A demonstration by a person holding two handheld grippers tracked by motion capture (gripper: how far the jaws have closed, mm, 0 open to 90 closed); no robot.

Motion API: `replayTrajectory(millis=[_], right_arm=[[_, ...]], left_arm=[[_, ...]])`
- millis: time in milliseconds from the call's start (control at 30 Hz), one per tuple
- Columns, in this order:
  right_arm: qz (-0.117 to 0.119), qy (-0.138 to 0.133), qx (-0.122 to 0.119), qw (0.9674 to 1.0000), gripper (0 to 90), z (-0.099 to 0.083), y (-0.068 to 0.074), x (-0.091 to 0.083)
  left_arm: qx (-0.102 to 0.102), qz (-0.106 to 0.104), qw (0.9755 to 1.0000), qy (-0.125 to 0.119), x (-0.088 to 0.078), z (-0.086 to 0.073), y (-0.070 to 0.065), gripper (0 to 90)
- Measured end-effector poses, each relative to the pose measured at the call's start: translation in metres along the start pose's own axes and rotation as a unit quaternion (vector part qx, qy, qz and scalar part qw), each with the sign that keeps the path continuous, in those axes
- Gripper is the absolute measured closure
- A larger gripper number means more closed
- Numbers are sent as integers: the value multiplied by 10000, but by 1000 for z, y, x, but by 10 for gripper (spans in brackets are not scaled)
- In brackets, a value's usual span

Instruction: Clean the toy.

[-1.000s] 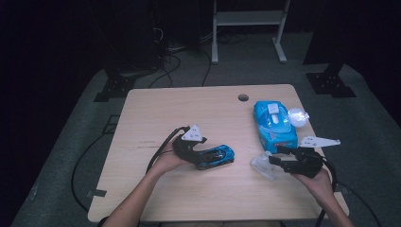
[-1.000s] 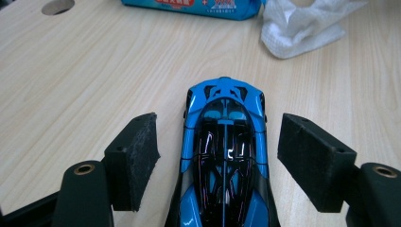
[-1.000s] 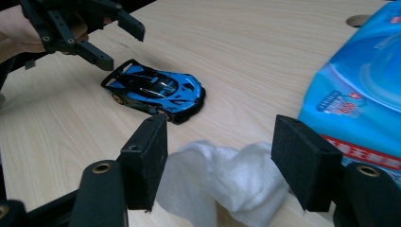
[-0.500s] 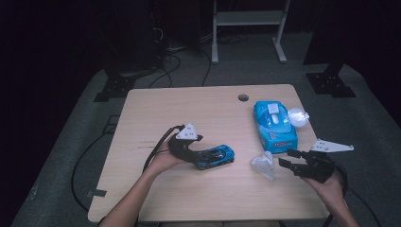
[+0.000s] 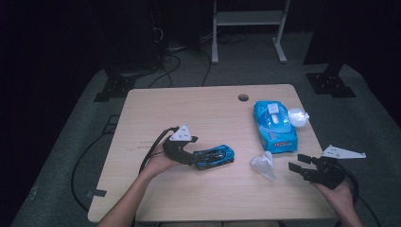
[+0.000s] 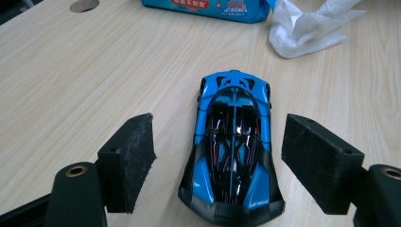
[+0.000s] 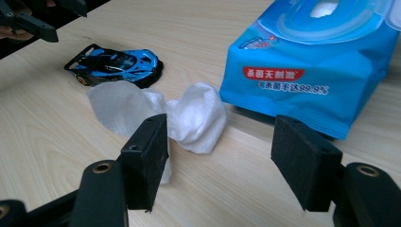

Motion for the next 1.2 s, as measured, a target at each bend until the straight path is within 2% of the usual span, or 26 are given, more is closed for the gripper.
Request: replayTrajectory(millis=[167, 300, 700, 967, 1200], right_arm=[[-75, 25, 16, 10000, 359, -4, -3, -7], [-104, 41, 28, 9999, 357, -8, -5, -10], [-181, 108, 112, 9997, 350, -20, -9, -18], [-192, 90, 113, 9997, 349, -22, -10, -18], [-177, 85, 120, 9997, 346, -23, -10, -17]], left_arm=[[-19, 44, 10000, -6, -8, -4, 0, 248], [-25, 168, 9998, -41, -13, -7, 1, 247], [-206, 310, 9992, -116, -28, -18, 2, 238], [-200, 432, 9987, -203, -42, -19, 2, 233], [-168, 487, 9986, -132, -52, -20, 2, 222]])
Point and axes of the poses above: each handheld gripper's, and its own axes: x roughly forward along the jaws, z roughly out of its top, y roughly to its left, the point moved 5 cm from there along x, roughly forward along the jaws, and after that the axes turned 13 degrees about -y, right-handed, at the moved point
